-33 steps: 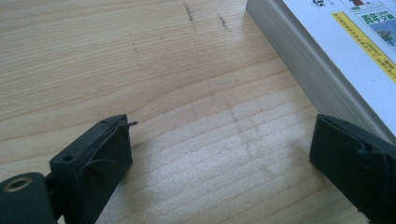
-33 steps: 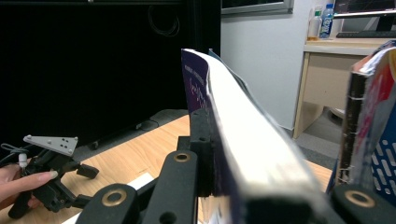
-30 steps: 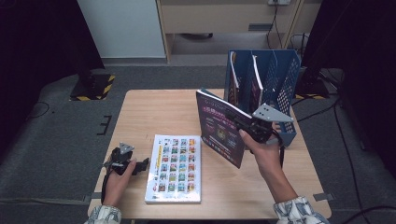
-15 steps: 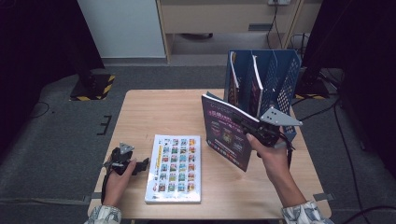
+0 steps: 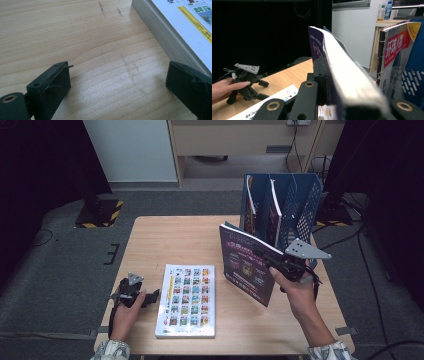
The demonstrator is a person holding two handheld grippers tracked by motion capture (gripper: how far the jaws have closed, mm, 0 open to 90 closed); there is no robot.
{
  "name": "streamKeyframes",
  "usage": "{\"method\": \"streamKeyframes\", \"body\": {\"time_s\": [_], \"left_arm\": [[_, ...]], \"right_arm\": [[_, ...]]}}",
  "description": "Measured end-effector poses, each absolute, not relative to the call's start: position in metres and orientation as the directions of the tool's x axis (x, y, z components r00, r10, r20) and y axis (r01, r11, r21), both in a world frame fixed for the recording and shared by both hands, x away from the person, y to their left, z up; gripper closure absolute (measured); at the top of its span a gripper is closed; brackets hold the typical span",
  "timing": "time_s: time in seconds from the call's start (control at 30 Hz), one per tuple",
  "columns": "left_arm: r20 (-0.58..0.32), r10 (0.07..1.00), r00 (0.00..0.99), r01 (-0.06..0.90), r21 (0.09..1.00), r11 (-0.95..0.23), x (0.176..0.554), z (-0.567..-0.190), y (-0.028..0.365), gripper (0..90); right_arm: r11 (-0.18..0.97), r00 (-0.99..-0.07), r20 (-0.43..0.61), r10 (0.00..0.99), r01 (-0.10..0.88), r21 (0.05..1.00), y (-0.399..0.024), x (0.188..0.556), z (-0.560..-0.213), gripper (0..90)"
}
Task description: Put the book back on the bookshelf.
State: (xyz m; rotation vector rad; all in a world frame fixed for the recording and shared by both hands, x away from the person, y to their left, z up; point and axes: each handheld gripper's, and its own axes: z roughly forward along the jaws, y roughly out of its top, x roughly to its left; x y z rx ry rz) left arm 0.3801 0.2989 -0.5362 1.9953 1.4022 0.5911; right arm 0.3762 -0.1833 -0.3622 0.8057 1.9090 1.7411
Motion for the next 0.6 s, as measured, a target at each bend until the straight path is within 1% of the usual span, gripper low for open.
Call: {"method": "streamKeyframes", "body": {"time_s": [0.47, 0.6], "left_arm": [[0.008, 0.942, 0.335, 0.664, 0.708, -0.242, 0.380, -0.536, 0.299, 4.6], [0.008, 0.942, 0.335, 0.664, 0.708, -0.242, 0.380, -0.536, 0.299, 4.6]], "right_arm": [[0.054, -0.736, 0.064, 0.674, 0.135, 0.989, -0.203, 0.366, -0.366, 84.0], [0.048, -0.729, 0.067, 0.682, 0.136, 0.990, -0.215, 0.360, -0.367, 84.0]]}}
